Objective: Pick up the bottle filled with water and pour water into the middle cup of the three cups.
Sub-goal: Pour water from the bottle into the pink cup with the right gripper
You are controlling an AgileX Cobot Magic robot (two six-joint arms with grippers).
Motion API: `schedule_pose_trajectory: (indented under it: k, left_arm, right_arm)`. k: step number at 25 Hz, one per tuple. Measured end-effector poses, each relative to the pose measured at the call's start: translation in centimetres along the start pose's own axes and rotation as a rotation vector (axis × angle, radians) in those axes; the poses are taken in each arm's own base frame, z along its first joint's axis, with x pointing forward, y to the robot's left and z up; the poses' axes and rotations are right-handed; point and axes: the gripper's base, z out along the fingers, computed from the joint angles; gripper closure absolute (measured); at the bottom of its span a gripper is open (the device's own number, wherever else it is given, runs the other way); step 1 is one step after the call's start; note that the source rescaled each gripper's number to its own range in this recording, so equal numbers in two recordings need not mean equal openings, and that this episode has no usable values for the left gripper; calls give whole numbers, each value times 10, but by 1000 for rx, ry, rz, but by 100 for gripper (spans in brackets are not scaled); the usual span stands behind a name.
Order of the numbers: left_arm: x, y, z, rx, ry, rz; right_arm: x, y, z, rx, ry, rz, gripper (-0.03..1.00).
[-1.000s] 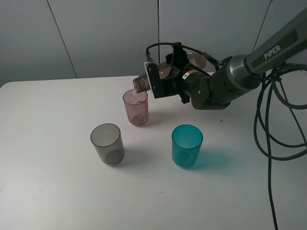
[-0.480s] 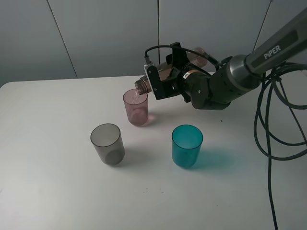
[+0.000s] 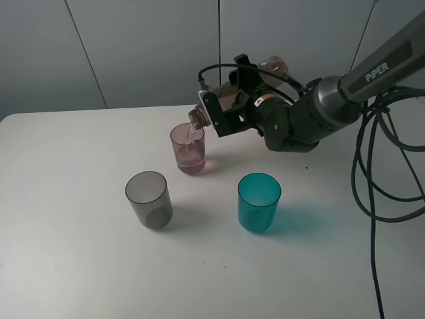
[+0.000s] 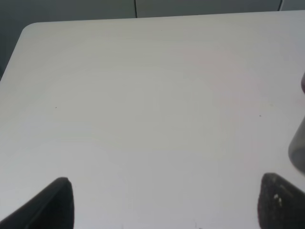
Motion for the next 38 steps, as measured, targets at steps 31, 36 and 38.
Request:
schedule_pose_trajectory:
  k: [31,36,38]
  left_arm:
    - [0,0,0,0,0,-3]
    - [0,0,0,0,0,-3]
    - [0,0,0,0,0,-3]
  right_arm:
    - [-10,-9,-1,97,-105,-128,95]
    - [-10,-10,0,106,-101,-127,95]
    - [-10,-10,0,108,-100,-127,95]
